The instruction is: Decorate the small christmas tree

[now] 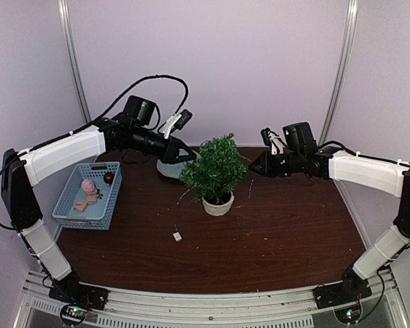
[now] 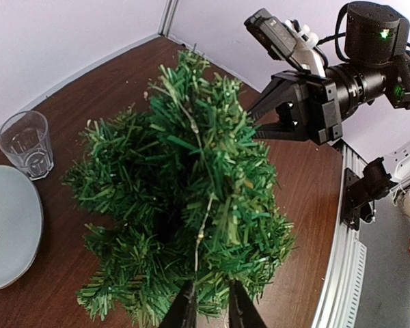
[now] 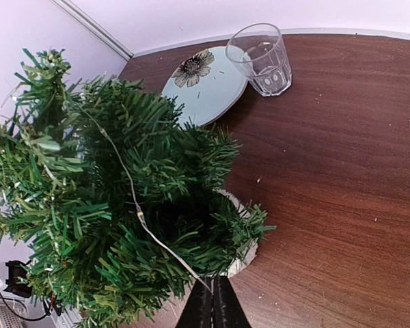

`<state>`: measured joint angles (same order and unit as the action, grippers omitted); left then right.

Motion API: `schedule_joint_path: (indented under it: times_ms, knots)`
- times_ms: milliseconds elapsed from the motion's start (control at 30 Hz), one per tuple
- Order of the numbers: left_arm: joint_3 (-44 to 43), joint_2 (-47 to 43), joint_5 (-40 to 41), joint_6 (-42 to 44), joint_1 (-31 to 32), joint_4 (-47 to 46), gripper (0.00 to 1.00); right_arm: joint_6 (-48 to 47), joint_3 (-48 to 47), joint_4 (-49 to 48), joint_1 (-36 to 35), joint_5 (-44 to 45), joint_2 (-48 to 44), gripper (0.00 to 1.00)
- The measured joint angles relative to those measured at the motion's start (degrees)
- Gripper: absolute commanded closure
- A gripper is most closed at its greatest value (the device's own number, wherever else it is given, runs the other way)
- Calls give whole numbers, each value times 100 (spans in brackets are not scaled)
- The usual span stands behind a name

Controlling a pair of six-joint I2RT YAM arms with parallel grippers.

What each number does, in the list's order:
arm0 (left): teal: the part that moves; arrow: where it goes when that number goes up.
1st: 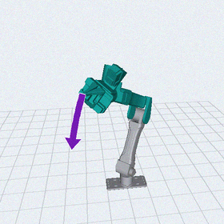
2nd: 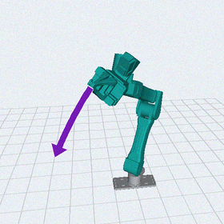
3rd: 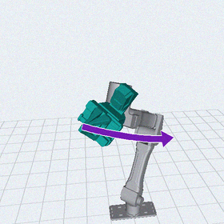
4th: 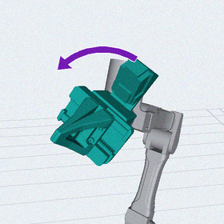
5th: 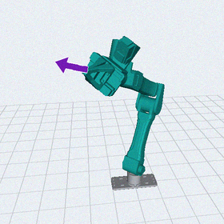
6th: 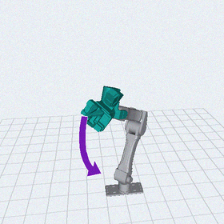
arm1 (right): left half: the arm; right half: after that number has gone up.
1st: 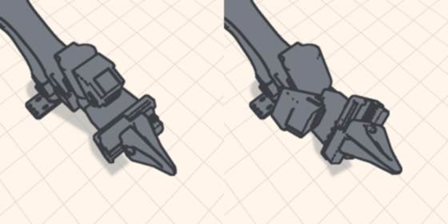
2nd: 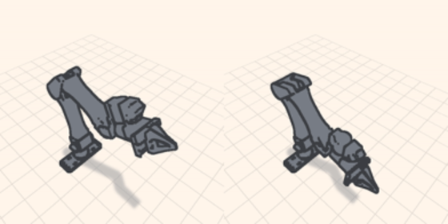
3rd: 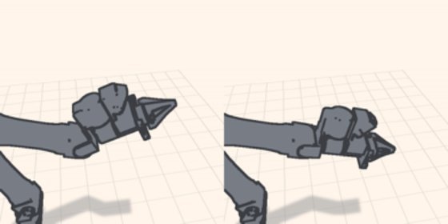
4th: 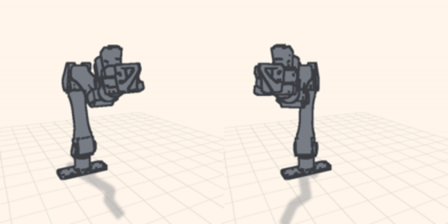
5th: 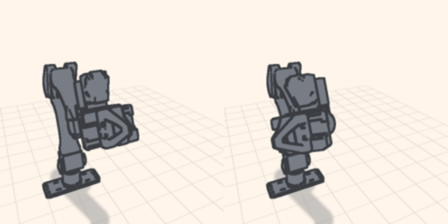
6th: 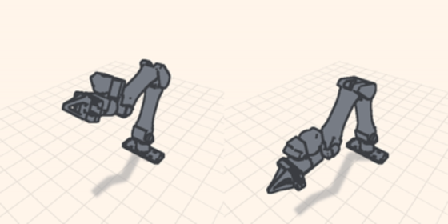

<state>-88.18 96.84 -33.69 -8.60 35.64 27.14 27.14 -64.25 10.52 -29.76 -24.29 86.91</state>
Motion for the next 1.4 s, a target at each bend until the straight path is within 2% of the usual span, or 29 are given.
schedule_joint_path:
  times_ms: [233,767,867,1067,1400]
  knots:
    - [0,31,-223,37,0,-4,97,0,0,0,0,-17,2,100]
    - [-74,221,-293,68,22,2,100,4,0,-2,0,-79,63,100]
    - [-157,223,-258,160,22,96,87,4,0,-2,0,-85,63,100]
    - [-278,142,7,494,20,535,73,4,0,-2,0,-107,63,100]
    - [-1408,264,262,1062,20,1355,76,2,0,-2,0,-140,63,100]
